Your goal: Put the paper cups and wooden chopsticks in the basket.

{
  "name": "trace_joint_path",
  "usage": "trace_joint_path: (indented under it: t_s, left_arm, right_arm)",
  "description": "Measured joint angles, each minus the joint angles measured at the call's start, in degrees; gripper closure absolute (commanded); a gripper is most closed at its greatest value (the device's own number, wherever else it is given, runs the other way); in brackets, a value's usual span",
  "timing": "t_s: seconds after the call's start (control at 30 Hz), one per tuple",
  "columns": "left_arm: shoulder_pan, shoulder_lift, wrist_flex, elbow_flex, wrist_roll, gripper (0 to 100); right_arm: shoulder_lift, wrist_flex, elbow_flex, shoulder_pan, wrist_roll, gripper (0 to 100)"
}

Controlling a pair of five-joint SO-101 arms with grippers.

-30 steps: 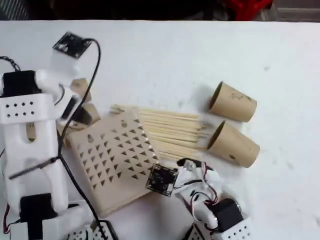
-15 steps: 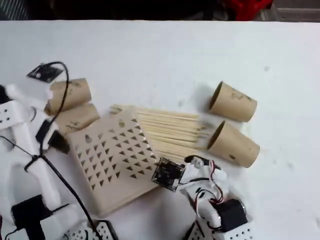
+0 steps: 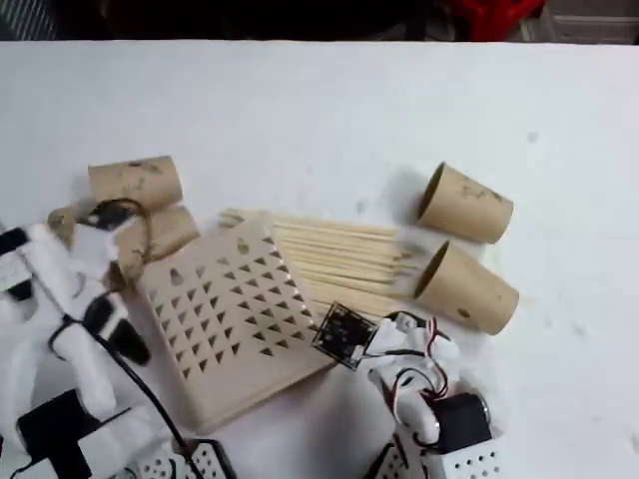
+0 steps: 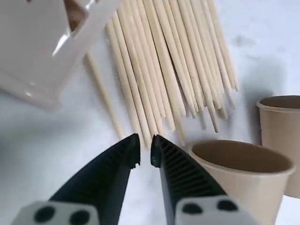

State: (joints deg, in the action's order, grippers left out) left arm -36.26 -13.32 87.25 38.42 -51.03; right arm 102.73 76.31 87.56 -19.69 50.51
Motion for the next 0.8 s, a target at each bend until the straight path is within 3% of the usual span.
trace_joint_path:
  t_s: [0.2, 0.43, 0.63, 0.8]
  left_arm:
    - [14.8, 0.0, -2.1, -1.1, 10.3, 73]
    - [28.9, 0.0, -1.9, -11.2, 22.3, 73]
    - [37.3, 7.9, -1.8, -22.9, 28.7, 73]
    - [38.5, 20.5, -2.2, -34.6, 31.8, 73]
  right_arm:
    - [-0.3, -2.2, 0.2, 0.2, 0.0, 94.3]
    - [-0.5, -4.2, 0.4, 0.3, 0.2, 94.3]
    - [-0.6, -5.8, 0.4, 0.4, -1.1, 94.0]
    - [-0.7, -8.9, 0.4, 0.5, -5.2, 94.0]
